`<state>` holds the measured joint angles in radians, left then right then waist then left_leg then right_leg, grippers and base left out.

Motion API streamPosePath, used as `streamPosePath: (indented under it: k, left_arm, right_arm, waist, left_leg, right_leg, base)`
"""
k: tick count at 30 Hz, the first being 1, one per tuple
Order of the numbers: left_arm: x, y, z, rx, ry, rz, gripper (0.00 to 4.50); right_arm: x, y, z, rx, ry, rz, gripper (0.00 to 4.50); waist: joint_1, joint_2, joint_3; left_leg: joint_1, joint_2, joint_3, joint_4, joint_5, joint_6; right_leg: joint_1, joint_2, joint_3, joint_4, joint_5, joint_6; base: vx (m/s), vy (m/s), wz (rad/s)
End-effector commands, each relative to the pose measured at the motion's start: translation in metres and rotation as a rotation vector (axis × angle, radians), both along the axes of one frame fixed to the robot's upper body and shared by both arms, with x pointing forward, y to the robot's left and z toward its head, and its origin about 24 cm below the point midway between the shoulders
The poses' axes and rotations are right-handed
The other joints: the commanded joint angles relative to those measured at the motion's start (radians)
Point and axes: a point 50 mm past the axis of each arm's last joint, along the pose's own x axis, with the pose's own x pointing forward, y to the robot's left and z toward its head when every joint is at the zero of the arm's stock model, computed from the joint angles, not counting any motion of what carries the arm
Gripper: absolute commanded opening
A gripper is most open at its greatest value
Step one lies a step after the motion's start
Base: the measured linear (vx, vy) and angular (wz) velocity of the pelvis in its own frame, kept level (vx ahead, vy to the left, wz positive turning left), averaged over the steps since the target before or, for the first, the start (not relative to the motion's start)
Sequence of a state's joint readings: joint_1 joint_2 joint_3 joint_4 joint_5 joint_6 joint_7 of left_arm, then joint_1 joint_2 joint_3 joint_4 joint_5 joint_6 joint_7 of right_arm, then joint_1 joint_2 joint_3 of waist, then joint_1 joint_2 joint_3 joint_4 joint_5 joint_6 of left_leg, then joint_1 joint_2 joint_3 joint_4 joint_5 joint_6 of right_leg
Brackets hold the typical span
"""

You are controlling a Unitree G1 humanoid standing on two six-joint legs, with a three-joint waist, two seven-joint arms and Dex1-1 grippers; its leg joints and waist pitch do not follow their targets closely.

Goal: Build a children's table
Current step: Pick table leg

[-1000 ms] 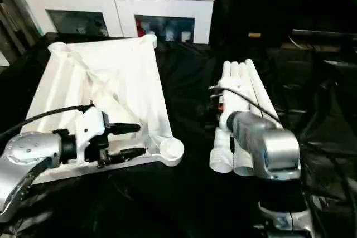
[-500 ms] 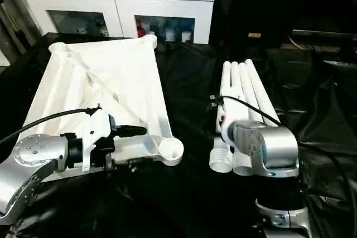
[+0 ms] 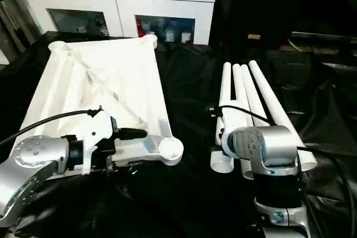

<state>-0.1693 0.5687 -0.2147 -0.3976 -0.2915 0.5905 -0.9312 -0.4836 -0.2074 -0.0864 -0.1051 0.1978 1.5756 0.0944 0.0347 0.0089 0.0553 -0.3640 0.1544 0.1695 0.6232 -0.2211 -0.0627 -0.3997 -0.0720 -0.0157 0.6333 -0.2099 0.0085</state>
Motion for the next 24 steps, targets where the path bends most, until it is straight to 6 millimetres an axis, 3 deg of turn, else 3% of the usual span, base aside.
streamPosePath:
  k: [1,2,3,11,19,24]
  left_arm:
    - [-0.0011,-0.0004,0.0037,-0.005,-0.012,0.001,3.98]
    - [-0.0011,-0.0007,0.0039,-0.006,-0.015,0.003,3.98]
    - [-0.0009,-0.0012,0.0043,-0.010,-0.017,0.005,3.98]
    - [-0.0010,-0.0016,0.0040,-0.035,-0.015,0.017,3.98]
    - [0.0016,-0.0019,0.0033,-0.049,-0.014,0.021,3.98]
    - [0.0035,-0.0012,0.0028,-0.050,-0.017,0.023,3.98]
  right_arm:
    - [0.0037,-0.0018,0.0057,0.000,-0.008,-0.015,3.76]
    - [0.0040,-0.0018,0.0057,0.001,-0.006,-0.015,3.68]
    - [0.0043,-0.0021,0.0059,0.001,-0.004,-0.015,3.45]
    - [0.0067,-0.0035,0.0063,0.018,0.000,-0.030,2.87]
    - [0.0056,-0.0053,0.0038,0.031,0.012,-0.051,2.18]
    - [0.0060,-0.0066,0.0040,0.049,0.008,-0.075,1.99]
  waist:
    - [0.004,-0.007,-0.061]
    - [0.005,-0.005,-0.062]
    - [0.003,-0.014,-0.060]
    - [0.005,-0.015,-0.061]
    - [0.003,-0.008,-0.062]
    - [0.003,-0.003,-0.062]
  left_leg:
    - [0.008,0.048,-0.011,-0.082,-0.015,-0.030]
    - [0.009,0.049,-0.011,-0.082,-0.016,-0.034]
    - [0.009,0.049,-0.011,-0.084,-0.025,-0.042]
    - [0.009,0.048,-0.010,-0.081,-0.019,-0.043]
    - [0.009,0.047,-0.011,-0.081,-0.029,-0.052]
    - [0.009,0.048,-0.011,-0.081,-0.030,-0.062]
  right_leg:
    - [0.049,-0.048,0.038,-0.060,-0.042,-0.205]
    - [0.048,-0.048,0.038,-0.059,-0.040,-0.204]
    - [0.049,-0.046,0.038,-0.059,-0.040,-0.200]
    - [0.051,-0.047,0.039,-0.058,-0.024,-0.201]
    - [0.051,-0.045,0.039,-0.059,-0.026,-0.201]
    - [0.051,-0.043,0.040,-0.059,-0.016,-0.201]
  base:
    - [0.000,0.000,0.00]
    - [0.000,0.000,0.00]
    - [0.000,0.000,0.00]
    - [0.000,0.000,0.00]
    - [0.000,0.000,0.00]
    - [0.000,0.000,0.00]
